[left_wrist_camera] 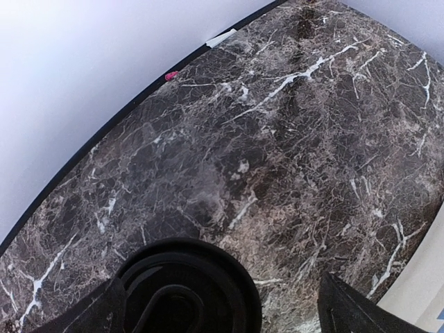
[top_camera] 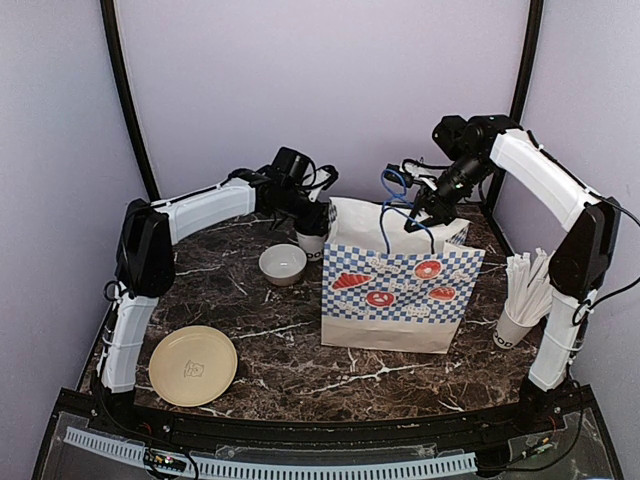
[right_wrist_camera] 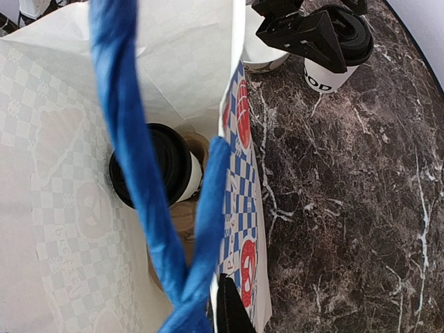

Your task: Pack the takeout coffee

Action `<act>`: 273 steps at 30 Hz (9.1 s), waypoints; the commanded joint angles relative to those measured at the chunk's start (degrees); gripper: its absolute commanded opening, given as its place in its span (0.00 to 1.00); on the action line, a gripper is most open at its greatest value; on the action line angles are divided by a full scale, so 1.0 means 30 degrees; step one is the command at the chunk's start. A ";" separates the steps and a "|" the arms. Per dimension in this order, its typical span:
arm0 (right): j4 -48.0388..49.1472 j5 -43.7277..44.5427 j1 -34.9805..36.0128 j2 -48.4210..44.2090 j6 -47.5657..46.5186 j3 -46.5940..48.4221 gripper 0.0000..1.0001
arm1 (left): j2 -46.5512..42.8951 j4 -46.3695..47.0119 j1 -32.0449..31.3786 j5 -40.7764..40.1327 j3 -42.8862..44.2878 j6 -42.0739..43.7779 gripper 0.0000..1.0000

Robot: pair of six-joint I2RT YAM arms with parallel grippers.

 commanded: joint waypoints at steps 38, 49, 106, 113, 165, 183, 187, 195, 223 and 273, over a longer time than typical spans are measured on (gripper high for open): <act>-0.0043 -0.0653 0.0147 0.0968 0.0553 0.0655 0.01 | -0.1619 -0.1885 0.0621 -0.0552 0.1167 -0.1238 0.75; 0.0018 -0.1015 0.0268 0.1593 0.0892 0.1490 0.01 | -0.7909 -0.2596 0.0621 -0.1650 -0.1087 -0.0707 0.75; 0.6302 -0.0090 -0.0998 -1.3103 0.3037 -1.2356 0.82 | -0.6722 0.5276 -1.1244 0.3597 -1.1422 -0.0483 0.75; 0.4758 -0.0876 -0.0707 -1.2997 0.1718 -1.3217 0.82 | -0.6316 0.4998 -1.1272 0.3826 -1.1435 -0.0467 0.98; 0.8656 0.6979 1.0774 -0.8456 0.1426 -1.6686 0.88 | -2.0260 0.1757 -1.2035 -0.4858 -1.2059 -0.0326 0.99; 0.6811 0.7023 1.1419 -0.8624 0.0942 -1.5399 0.62 | -1.9169 -0.1319 -0.7505 -0.6574 -0.8625 -0.1318 0.99; 0.5214 0.5856 1.1398 -0.9487 0.0755 -1.3349 0.58 | -1.7940 -0.2119 -0.5302 -0.3495 -0.7890 -0.1110 0.99; 0.3999 0.3402 0.9984 -1.1916 0.0765 -0.7874 0.57 | -1.4786 -0.3841 -0.3561 0.0661 -0.6047 -0.0878 0.99; 0.8085 0.8735 0.8014 -0.6415 0.1733 -0.2110 0.53 | -1.5466 -0.3789 -0.2822 -0.2183 -0.6679 -0.1020 0.95; 0.7995 1.5120 1.6256 -0.9661 0.2455 -1.3464 0.53 | -1.4896 -0.0086 0.1220 -0.2175 -0.9972 -0.2462 0.99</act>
